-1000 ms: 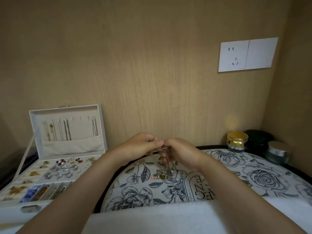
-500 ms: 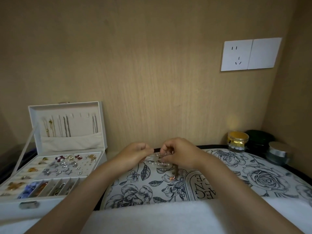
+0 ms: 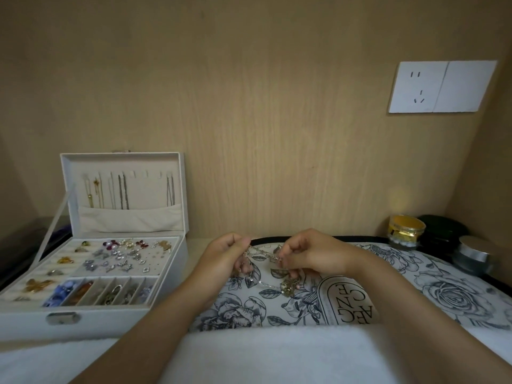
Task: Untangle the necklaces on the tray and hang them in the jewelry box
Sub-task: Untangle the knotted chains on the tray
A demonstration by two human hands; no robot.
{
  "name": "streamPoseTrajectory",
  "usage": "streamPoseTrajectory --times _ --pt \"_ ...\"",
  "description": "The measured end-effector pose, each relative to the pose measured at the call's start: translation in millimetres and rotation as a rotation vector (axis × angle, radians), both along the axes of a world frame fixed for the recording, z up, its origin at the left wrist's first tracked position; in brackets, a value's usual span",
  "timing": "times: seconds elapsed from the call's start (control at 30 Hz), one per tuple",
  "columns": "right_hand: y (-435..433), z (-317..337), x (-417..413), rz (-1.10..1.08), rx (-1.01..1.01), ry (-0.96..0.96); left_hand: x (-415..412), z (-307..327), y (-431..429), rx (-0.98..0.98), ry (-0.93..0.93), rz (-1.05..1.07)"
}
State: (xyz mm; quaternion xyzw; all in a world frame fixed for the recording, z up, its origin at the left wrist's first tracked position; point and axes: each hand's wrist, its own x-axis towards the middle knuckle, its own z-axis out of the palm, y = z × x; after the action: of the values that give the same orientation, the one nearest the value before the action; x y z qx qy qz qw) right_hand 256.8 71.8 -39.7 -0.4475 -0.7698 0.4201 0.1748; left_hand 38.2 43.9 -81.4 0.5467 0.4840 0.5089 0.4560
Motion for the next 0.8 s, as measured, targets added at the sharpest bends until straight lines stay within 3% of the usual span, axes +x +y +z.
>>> streamPoseTrajectory --times 0.27,0.4,0.6,0.7,0.8 --pt "6.5 -0.2 -1.2 -0.146 0.190 -0.255 2.0 -10.4 0.7 0.123 0.216 0.124" --pt "5.9 0.8 -5.7 -0.174 0.118 -0.179 -0.2 -16.3 3.0 0.231 0.408 0.264" --pt "-1.8 -1.1 -18.9 -0.203 0.050 -0.065 -6.0 -14.5 -1.0 0.101 0.793 0.333" --pt "-3.8 -4.4 -24.7 -0.195 0.067 -0.067 -4.2 -13.7 -2.1 0.258 0.921 0.286" --pt "-4.8 -5.5 -26.8 -0.199 0.069 -0.009 1.8 -5.2 -4.6 0.268 0.773 0.107"
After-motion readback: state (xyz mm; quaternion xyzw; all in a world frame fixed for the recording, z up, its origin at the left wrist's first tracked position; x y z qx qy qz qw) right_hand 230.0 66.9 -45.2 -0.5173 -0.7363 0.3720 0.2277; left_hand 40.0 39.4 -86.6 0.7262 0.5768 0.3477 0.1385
